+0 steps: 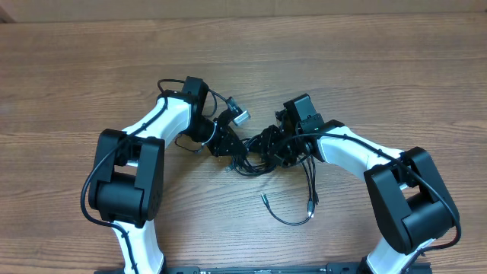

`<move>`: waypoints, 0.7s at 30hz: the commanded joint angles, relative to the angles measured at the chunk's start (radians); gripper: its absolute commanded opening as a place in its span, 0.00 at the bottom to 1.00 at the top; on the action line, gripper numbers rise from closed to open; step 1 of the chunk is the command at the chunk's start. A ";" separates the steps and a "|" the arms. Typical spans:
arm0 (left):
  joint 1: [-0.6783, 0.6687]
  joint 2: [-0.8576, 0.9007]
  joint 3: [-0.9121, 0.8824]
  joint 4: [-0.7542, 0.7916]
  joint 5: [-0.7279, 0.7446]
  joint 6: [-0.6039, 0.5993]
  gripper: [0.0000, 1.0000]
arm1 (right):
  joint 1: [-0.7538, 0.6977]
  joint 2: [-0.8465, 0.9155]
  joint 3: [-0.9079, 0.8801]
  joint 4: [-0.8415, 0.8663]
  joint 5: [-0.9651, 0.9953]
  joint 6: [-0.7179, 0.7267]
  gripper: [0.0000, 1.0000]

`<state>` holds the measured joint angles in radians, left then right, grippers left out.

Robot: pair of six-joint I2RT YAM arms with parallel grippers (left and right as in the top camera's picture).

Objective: Untangle cables

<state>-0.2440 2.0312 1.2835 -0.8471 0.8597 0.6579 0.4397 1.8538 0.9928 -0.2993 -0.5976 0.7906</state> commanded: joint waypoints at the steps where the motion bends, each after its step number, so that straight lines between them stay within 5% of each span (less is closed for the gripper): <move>1: -0.044 0.009 -0.021 -0.039 0.135 0.044 0.04 | 0.012 -0.029 0.033 0.092 0.129 0.085 0.44; 13: -0.044 0.009 -0.021 -0.039 0.129 0.037 0.04 | 0.239 -0.026 0.033 0.119 0.672 0.328 0.39; 21: -0.044 0.009 -0.021 -0.037 0.080 0.010 0.04 | 0.275 0.029 0.033 0.207 0.740 0.387 0.31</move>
<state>-0.2253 2.0315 1.2854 -0.8375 0.7837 0.6533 0.7147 1.8484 0.9905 -0.1844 0.0498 1.1316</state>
